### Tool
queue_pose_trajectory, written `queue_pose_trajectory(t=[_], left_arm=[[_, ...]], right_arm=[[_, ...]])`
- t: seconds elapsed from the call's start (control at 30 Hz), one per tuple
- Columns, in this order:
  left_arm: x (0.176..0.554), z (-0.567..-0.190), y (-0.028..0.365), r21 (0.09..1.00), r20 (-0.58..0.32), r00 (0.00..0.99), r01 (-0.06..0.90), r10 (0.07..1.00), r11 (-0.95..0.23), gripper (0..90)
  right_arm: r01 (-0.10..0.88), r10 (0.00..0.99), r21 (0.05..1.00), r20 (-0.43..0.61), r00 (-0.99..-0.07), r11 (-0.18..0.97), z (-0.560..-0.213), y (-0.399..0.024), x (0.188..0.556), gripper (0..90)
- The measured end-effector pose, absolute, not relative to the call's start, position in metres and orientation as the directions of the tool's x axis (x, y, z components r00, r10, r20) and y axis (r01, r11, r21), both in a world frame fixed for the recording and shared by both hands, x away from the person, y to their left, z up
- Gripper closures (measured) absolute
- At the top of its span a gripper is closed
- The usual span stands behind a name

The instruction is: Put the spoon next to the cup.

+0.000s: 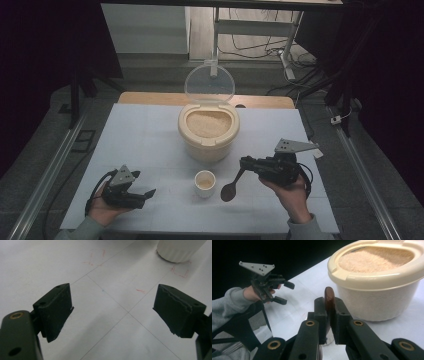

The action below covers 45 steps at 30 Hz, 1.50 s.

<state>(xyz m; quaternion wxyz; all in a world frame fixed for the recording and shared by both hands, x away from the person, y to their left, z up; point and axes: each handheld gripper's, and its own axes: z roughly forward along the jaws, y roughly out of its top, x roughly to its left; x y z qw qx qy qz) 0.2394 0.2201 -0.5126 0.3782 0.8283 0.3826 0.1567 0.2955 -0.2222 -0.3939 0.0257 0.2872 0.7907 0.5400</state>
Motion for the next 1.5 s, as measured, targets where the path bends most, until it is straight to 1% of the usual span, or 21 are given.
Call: queue_pose_trajectory(t=[0.2, 0.5, 0.6, 0.77, 0.93, 1.03, 1.1, 1.4, 1.43, 1.5], left_arm=[[0.239, -0.513, 0.22, 0.746, -0.028, 0.659, 0.514, 0.751, -0.423, 14.9], [0.239, -0.513, 0.22, 0.743, -0.027, 0.663, 0.514, 0.748, -0.429, 14.9], [0.239, -0.513, 0.219, 0.742, -0.026, 0.664, 0.514, 0.747, -0.431, 14.9], [0.239, -0.513, 0.218, 0.74, -0.023, 0.664, 0.514, 0.747, -0.434, 14.9], [0.239, -0.514, 0.218, 0.738, -0.022, 0.665, 0.515, 0.746, -0.437, 14.9], [0.239, -0.514, 0.218, 0.738, -0.022, 0.664, 0.515, 0.748, -0.435, 15.0], [0.239, -0.514, 0.218, 0.738, -0.022, 0.665, 0.515, 0.747, -0.436, 15.0], [0.239, -0.514, 0.218, 0.738, -0.021, 0.664, 0.515, 0.748, -0.437, 14.9], [0.239, -0.514, 0.218, 0.738, -0.021, 0.664, 0.515, 0.748, -0.436, 14.9], [0.239, -0.513, 0.218, 0.739, -0.022, 0.663, 0.515, 0.748, -0.435, 15.0]], right_arm=[[0.46, 0.47, 0.834, 0.288, -0.834, 0.305, -0.406, -0.212, 0.299, 83.4], [0.513, 0.468, 0.782, 0.327, -0.821, 0.354, -0.427, -0.205, 0.309, 83.3], [0.528, 0.474, 0.778, 0.343, -0.811, 0.341, -0.432, -0.206, 0.313, 82.9], [0.523, 0.516, 0.781, 0.309, -0.799, 0.341, -0.438, -0.208, 0.319, 79.5], [0.507, 0.577, 0.787, 0.244, -0.78, 0.352, -0.45, -0.209, 0.33, 73.3], [0.51, 0.601, 0.788, 0.232, -0.765, 0.344, -0.46, -0.211, 0.336, 70.3], [0.506, 0.625, 0.788, 0.205, -0.753, 0.351, -0.466, -0.211, 0.339, 67.8], [0.538, 0.697, 0.76, 0.16, -0.699, 0.365, -0.49, -0.213, 0.351, 58.3], [0.543, 0.698, 0.763, 0.173, -0.695, 0.351, -0.493, -0.213, 0.352, 57.8], [0.55, 0.709, 0.752, 0.159, -0.687, 0.364, -0.497, -0.212, 0.355, 54.8]])
